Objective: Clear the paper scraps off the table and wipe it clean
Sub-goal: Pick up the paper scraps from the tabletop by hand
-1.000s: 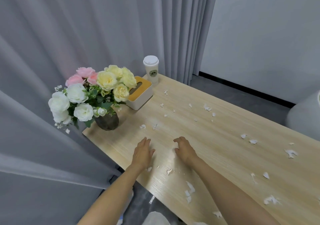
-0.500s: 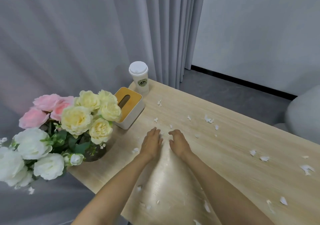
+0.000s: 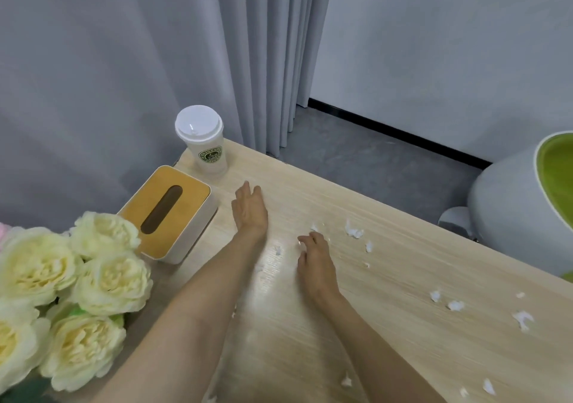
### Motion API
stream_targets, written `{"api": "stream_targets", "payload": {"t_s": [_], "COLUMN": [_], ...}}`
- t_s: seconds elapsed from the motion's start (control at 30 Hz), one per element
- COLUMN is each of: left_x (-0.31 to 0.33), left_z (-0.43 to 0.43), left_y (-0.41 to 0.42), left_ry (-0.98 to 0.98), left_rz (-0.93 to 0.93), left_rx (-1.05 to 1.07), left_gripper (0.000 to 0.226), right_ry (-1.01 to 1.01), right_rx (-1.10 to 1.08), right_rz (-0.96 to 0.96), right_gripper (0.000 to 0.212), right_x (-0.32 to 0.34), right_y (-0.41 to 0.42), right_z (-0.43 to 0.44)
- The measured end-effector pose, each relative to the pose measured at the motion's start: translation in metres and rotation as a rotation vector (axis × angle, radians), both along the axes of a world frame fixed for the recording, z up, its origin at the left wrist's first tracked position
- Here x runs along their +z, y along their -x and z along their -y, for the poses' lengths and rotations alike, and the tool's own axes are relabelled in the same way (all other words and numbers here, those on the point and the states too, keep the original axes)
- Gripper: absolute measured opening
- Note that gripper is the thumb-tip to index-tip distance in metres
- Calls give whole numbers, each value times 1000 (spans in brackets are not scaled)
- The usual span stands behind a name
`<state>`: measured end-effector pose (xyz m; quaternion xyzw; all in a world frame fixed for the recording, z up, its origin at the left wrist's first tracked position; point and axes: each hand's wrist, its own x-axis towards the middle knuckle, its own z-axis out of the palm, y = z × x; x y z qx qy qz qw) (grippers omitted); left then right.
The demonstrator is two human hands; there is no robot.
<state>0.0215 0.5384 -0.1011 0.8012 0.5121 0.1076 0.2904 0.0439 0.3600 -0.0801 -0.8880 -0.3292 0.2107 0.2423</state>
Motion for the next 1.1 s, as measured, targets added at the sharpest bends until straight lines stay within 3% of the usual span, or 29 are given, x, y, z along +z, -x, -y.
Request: {"api": "stream_targets", "payload": {"t_s": [0.13, 0.27, 0.4, 0.47, 0.5, 0.57, 0.63, 0.77, 0.9, 1.1], "left_x": [-16, -8, 3, 5, 3, 1, -1, -4, 0, 4], "left_z": [-6, 26, 80, 94, 97, 99, 96, 92, 96, 103], "left_y": [6, 3, -14, -22, -24, -27, -28, -26, -19, 11], "left_ry": [-120, -58, 80, 125, 117, 64, 36, -29, -42, 46], "left_rz": [-145, 93, 207, 193, 166, 70, 5, -50, 28, 96], "left_rx": [-157, -202, -501, -573, -589, -589, -560, -601, -488, -295], "left_gripper": [26, 26, 29, 33, 31, 23, 17, 16, 8, 13], "right_ry": [-17, -19, 12, 111, 188, 295, 301, 163, 25, 138], "right_rx": [-51, -149, -354, -311, -191, -21, 13, -204, -527, -390], "right_rz": [35, 140, 95, 92, 128, 189, 225, 157, 81, 17], "right_gripper": [44, 37, 38, 43, 45, 42, 32, 17, 16, 12], "right_x": [-5, -11, -6, -8, -8, -11, -15, -13, -6, -21], "right_y": [-13, -29, -56, -75, -82, -91, -95, -93, -86, -73], "right_z": [6, 10, 16, 23, 28, 38, 47, 65, 85, 99]}}
